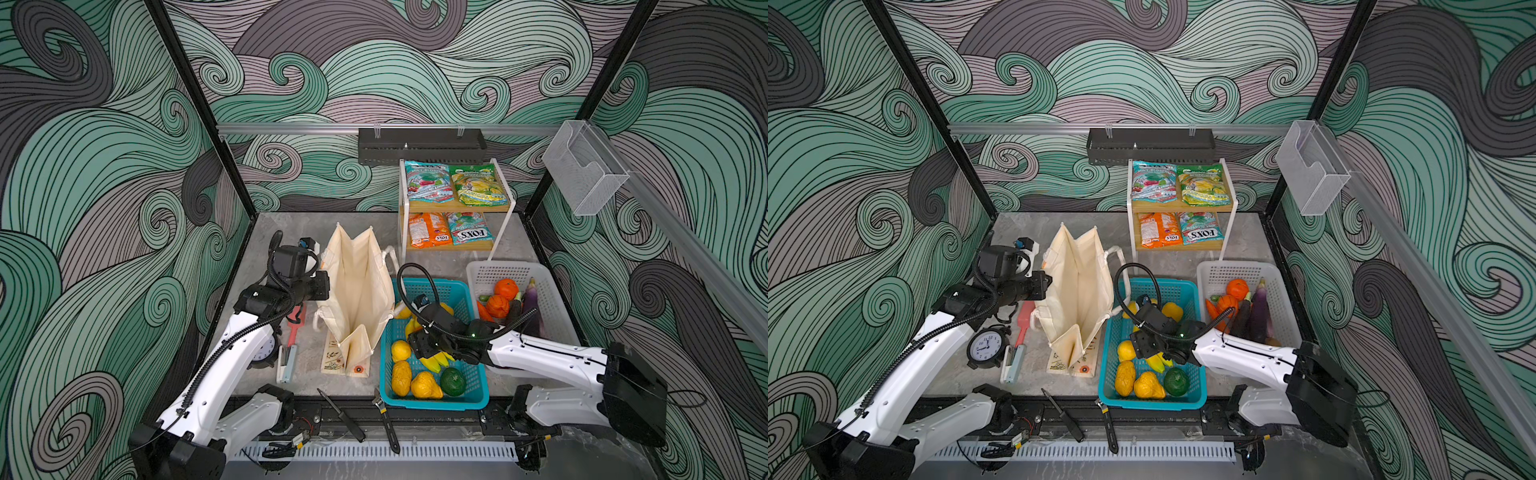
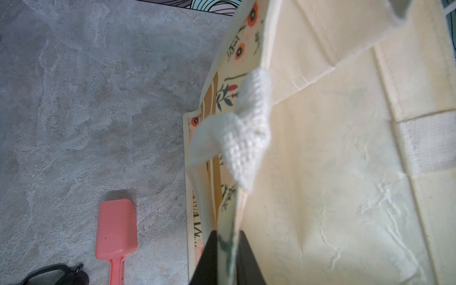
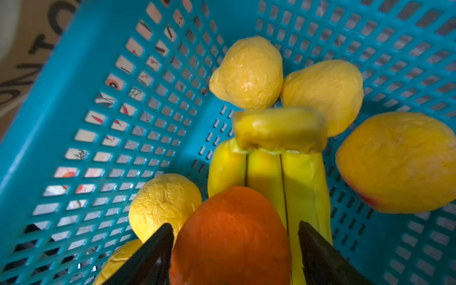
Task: Place the food into the grocery bag and tie it
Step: 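Grasp the orange from the teal basket with the right gripper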
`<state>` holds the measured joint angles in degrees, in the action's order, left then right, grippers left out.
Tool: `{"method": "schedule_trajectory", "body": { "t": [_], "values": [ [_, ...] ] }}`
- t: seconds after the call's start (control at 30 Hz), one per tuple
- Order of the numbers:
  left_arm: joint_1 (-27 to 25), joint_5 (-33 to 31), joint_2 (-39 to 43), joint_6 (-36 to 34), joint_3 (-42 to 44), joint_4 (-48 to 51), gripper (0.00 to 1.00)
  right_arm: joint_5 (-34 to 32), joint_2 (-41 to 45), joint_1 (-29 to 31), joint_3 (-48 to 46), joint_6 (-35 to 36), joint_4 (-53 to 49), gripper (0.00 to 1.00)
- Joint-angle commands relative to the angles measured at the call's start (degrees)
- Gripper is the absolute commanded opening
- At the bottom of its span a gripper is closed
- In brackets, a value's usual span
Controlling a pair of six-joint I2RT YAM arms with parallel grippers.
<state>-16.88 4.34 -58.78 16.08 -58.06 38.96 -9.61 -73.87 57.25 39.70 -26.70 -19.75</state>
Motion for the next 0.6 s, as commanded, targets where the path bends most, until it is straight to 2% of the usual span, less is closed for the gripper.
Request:
{"method": "schedule_trajectory", "body": {
  "t": [0.0, 0.2, 0.33, 0.5, 0.57],
  "values": [
    [0.39, 0.22, 0.42, 0.54, -1.19, 1.05, 0.16, -3.28, -0.02, 0.31, -1.55, -2.38, 1.42, 0.77],
    [0.43, -0.12, 0.24, 0.79, -1.35, 1.48, 0.14, -5.23, 3.26, 0.40, -3.36, -1.82, 4.14, 0.64],
    [0.44, -0.40, 0.05, 0.93, -1.44, 1.73, 0.12, -4.90, 7.90, 0.41, -2.96, -2.62, 1.93, 0.54],
    [0.39, -0.54, 0.26, 0.95, -1.35, 1.71, 0.08, -5.73, 15.40, 0.27, -1.01, -1.74, -5.28, 0.51],
    [0.38, -0.57, 0.16, 0.95, -1.50, 1.91, 0.03, -5.11, 18.33, -0.24, 1.71, -0.46, -8.68, 0.51]
  ]
}}
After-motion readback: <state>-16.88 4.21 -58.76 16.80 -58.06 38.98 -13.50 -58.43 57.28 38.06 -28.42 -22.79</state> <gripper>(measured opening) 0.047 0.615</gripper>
